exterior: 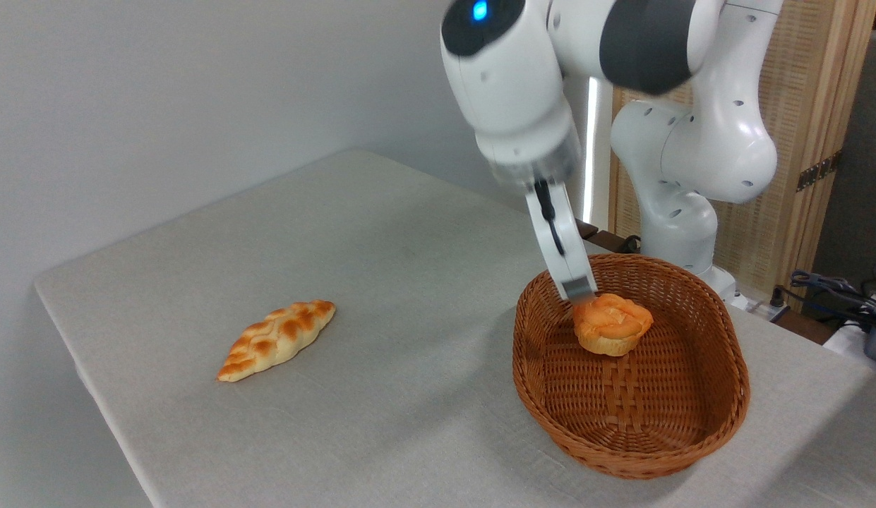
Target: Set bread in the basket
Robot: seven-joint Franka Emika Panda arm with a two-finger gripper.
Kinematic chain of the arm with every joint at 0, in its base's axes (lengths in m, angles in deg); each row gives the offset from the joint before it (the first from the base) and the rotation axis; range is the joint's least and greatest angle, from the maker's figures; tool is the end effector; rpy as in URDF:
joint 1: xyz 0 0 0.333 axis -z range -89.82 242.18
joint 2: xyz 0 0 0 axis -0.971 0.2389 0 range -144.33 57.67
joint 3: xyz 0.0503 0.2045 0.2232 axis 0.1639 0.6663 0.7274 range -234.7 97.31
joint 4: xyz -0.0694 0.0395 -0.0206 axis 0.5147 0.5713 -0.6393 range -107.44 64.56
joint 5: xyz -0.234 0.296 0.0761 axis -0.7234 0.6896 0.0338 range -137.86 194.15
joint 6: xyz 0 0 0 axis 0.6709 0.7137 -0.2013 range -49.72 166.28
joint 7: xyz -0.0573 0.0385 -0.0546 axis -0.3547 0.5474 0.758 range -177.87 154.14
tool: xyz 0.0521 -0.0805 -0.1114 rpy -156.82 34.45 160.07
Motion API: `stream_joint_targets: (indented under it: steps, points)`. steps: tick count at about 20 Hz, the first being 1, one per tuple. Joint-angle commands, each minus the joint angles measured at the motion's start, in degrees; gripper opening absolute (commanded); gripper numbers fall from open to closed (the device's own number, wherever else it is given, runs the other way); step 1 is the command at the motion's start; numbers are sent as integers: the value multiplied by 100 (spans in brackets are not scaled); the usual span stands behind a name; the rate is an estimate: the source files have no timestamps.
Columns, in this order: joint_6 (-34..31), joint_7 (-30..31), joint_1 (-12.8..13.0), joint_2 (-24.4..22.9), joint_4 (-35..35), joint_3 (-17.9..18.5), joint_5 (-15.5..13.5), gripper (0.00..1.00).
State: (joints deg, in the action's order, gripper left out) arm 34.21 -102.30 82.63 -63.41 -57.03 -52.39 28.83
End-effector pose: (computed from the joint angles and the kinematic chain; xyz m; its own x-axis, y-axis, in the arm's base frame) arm 0.3763 0.0726 0.4533 0.1441 -0.9856 0.0879 -0.9140 -0.0985 0.3936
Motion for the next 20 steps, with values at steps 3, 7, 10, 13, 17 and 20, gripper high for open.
stream_joint_targets:
  steps: [3, 7, 10, 13, 17, 20]
  points:
    - [-23, 559, 128, 346, 1280, 21, -832, 100]
    - [-23, 1833, 251, 873, 2159, -162, -965, 100]
    - [-23, 2660, 243, 1277, 2739, -382, -983, 100]
    - [3, 3565, 164, 1699, 3346, -602, -983, 100]
    - [757, 4593, 163, 1824, 3488, -699, -904, 100]
    - [1014, 4702, 163, 1832, 3471, -848, -686, 100]
